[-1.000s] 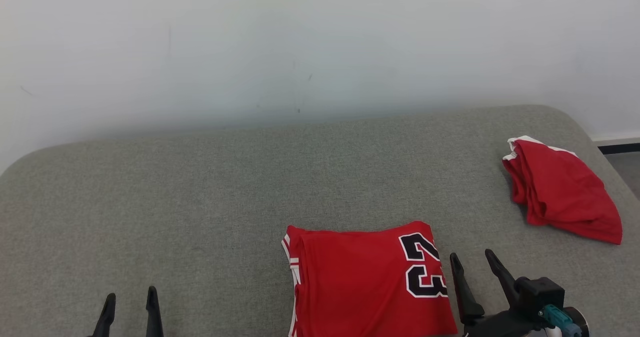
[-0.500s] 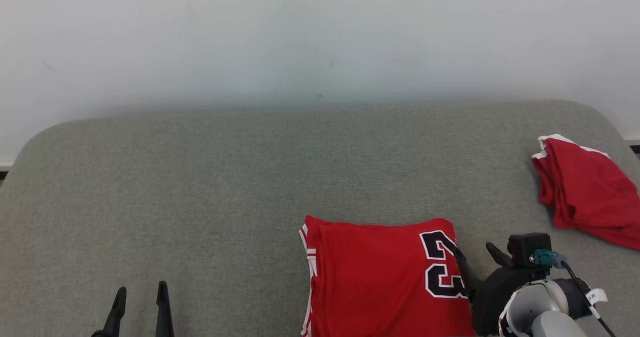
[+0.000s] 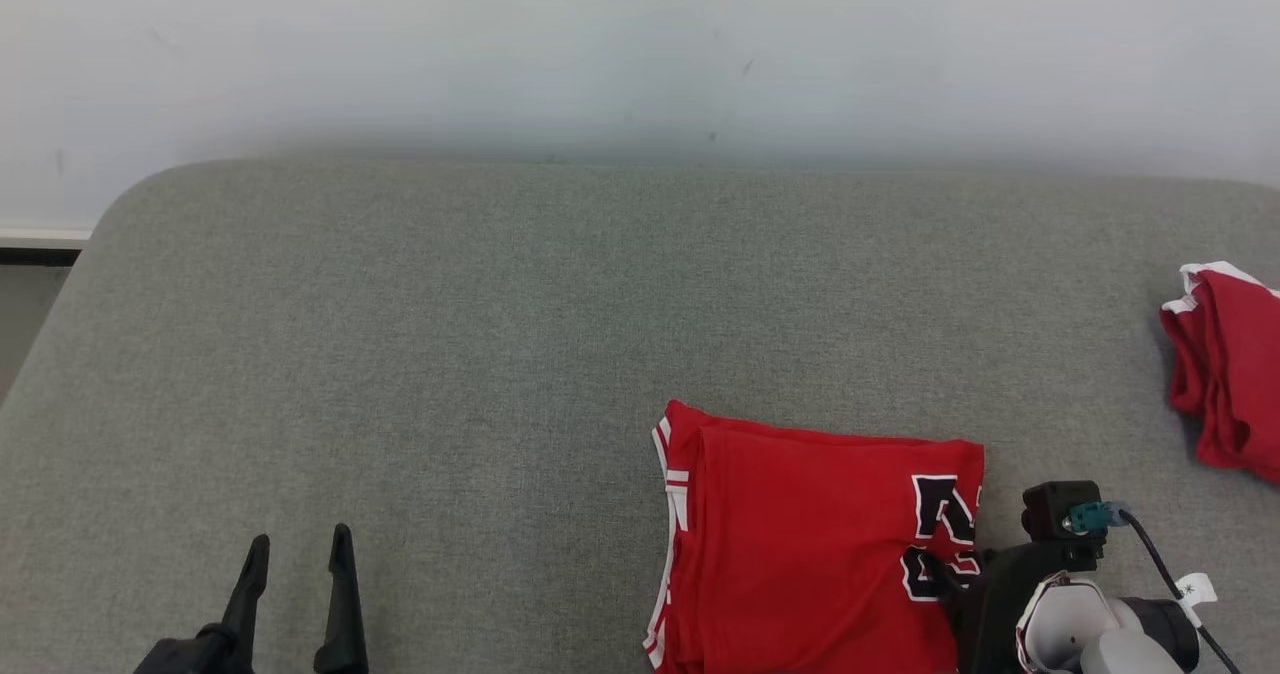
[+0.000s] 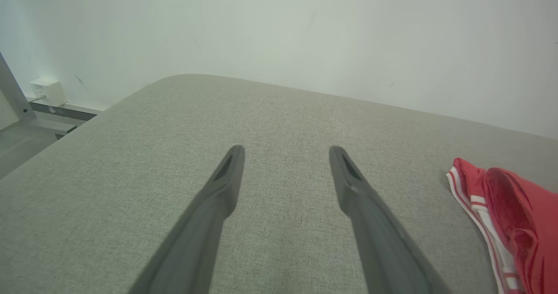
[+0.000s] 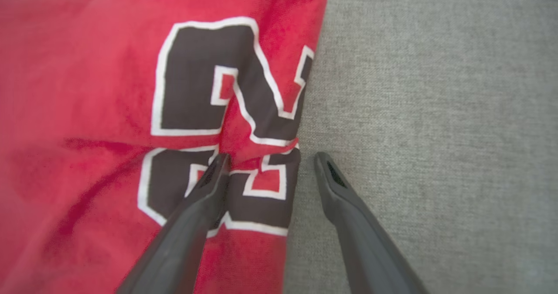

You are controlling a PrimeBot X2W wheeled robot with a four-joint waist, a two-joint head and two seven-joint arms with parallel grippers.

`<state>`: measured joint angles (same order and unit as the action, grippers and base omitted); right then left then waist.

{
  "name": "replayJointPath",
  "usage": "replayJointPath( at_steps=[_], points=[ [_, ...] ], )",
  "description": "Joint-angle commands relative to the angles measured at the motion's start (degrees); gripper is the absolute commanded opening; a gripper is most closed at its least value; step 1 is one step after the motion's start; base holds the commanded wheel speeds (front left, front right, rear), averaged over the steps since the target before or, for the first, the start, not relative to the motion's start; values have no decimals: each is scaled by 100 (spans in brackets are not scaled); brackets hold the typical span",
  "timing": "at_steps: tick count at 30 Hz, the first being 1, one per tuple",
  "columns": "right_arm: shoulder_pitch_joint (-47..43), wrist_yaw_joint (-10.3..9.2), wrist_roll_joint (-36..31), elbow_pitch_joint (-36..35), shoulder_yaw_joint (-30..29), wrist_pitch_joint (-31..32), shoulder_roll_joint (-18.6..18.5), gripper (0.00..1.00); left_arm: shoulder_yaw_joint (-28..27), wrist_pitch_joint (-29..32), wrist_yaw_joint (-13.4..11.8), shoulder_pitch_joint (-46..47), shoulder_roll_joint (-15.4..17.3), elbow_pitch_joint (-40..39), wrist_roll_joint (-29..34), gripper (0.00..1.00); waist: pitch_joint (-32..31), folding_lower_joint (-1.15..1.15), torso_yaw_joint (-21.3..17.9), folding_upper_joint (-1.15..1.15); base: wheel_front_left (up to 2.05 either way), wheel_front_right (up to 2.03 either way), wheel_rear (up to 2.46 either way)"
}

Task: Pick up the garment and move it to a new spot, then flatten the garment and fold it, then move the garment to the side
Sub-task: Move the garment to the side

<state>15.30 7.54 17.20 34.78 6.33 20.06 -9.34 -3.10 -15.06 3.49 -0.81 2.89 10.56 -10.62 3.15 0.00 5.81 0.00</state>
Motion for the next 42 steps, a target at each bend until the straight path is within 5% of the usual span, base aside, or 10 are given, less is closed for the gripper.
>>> replayJointPath(
  at_steps=[1, 2, 3, 5, 23, 37, 42],
  points=[
    [-21, -14, 44, 175, 49, 161, -4, 100, 10, -10, -14, 89, 0, 14, -49, 100, 104, 0, 103, 0, 0, 0, 0],
    [2, -14, 64, 223, 54, 225, -12, 97, 18, -10, -17, 102, 0, 19, -56, 100, 116, 0, 115, 0, 0, 0, 0],
    [35, -14, 62, 273, 76, 286, -36, 74, 32, -10, -25, 112, 0, 21, -62, 100, 123, 0, 125, 0, 0, 0, 0],
    [104, -15, 72, 356, 139, 385, -91, 2, 56, -10, -31, 143, 0, 11, -72, 100, 133, 0, 137, 0, 0, 0, 0],
    [2019, -16, 301, -589, 1600, 1114, -1618, 0, 120, -9, -97, 110, 0, -346, -147, 100, 217, 0, -143, 0, 0, 0, 0],
    [3108, -16, 185, -824, 1259, 1592, -2646, 0, 200, -6, -56, 598, 1, -637, -107, 100, 1007, 0, -876, 0, 0, 0, 0],
    [3234, -16, -4, -821, 761, 1479, -2656, 0, 83, -6, 50, 820, 2, -705, -37, 100, 1316, 0, -1170, 0, 0, 0, 0]
  ],
)
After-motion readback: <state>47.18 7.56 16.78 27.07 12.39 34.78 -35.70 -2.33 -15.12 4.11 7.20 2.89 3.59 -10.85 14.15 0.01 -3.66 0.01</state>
